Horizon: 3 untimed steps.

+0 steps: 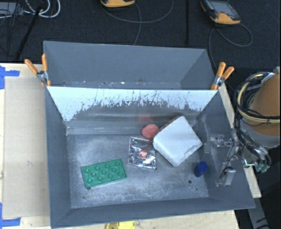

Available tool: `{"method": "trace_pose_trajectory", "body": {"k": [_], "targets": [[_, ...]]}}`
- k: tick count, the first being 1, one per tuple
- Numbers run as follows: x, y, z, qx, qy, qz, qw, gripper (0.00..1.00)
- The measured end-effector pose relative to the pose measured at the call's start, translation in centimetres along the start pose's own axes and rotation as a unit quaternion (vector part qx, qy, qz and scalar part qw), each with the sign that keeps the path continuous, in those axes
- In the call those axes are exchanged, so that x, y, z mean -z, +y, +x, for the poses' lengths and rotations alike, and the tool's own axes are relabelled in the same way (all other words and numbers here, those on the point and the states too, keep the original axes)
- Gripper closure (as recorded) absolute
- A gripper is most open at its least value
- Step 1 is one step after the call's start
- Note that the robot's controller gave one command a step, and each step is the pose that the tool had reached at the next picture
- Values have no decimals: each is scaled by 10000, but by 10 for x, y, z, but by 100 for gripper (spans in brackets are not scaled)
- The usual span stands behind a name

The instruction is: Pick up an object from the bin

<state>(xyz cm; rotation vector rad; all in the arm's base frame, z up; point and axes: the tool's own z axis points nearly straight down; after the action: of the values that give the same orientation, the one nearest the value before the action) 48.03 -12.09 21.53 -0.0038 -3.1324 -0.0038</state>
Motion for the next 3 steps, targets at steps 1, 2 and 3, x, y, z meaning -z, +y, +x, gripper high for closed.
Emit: {"method": "trace_pose_trajectory", "body": {"k": [1, 2, 3], "targets": [[-142, -27, -71, 2280, -100, 16, 9736, 0], [-142, -25, -50, 3126, -74, 11, 9498, 0], [-143, -31, -62, 3038, -28, -39, 9527, 0]]}}
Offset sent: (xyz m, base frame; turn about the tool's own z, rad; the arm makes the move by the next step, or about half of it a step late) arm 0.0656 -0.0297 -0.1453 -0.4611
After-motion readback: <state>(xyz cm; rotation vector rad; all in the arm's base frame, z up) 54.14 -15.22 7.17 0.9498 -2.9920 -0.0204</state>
